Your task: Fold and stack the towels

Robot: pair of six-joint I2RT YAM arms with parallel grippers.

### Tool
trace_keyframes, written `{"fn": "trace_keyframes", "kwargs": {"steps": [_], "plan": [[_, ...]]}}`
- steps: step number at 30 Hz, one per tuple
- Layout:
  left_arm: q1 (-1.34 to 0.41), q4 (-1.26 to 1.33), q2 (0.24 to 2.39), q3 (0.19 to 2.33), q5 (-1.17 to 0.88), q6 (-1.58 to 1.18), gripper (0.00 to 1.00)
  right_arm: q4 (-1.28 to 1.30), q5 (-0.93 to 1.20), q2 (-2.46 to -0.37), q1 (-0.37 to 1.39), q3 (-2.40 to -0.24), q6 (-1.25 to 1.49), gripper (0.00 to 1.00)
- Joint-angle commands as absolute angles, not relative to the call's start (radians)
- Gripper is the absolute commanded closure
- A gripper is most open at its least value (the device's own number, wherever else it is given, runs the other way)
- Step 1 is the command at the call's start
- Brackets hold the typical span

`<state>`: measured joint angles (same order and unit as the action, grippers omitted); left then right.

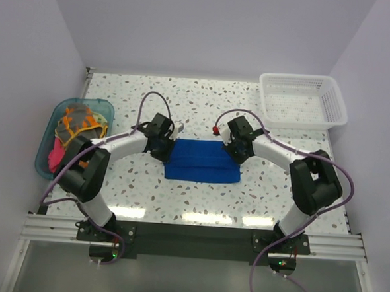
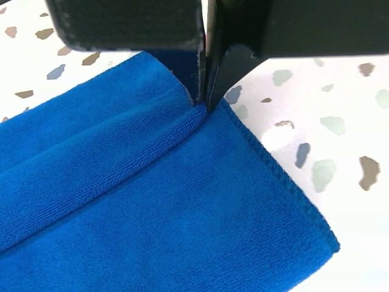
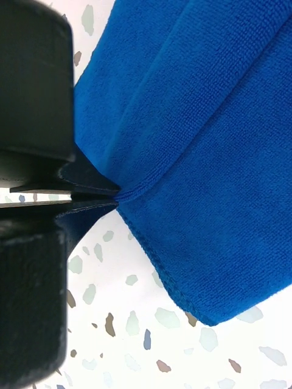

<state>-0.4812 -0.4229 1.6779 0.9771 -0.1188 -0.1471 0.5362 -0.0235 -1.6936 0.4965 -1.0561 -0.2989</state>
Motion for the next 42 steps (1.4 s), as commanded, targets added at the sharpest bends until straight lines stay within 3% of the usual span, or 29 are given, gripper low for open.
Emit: {"fn": "trace_keyframes", "kwargs": {"steps": [1, 18, 34, 38, 42], "plan": [[-0.479, -0.472, 1.678, 1.031, -0.048, -0.098, 1.0, 0.515, -0.034, -1.661, 0.492, -1.092, -0.291, 1.0], [-0.505, -0.542, 1.487, 1.035, -0.087, -0.077, 1.0, 0.601, -0.068, -1.43, 0.495, -1.089, -0.258, 1.0], [-0.528, -0.453, 1.548, 0.896, -0.12, -0.107, 0.99, 0.584, -0.018, -1.522, 0.503, -0.994, -0.235, 1.0], [-0.538, -0.431, 1.557, 0.887, -0.127, -0.107, 0.94, 0.589, -0.003, -1.551, 0.505, -0.994, -0.235, 1.0], [-0.548, -0.434, 1.548, 0.882, -0.132, -0.11, 0.81, 0.609, 0.017, -1.552, 0.511, -0.999, -0.235, 0.97]]}}
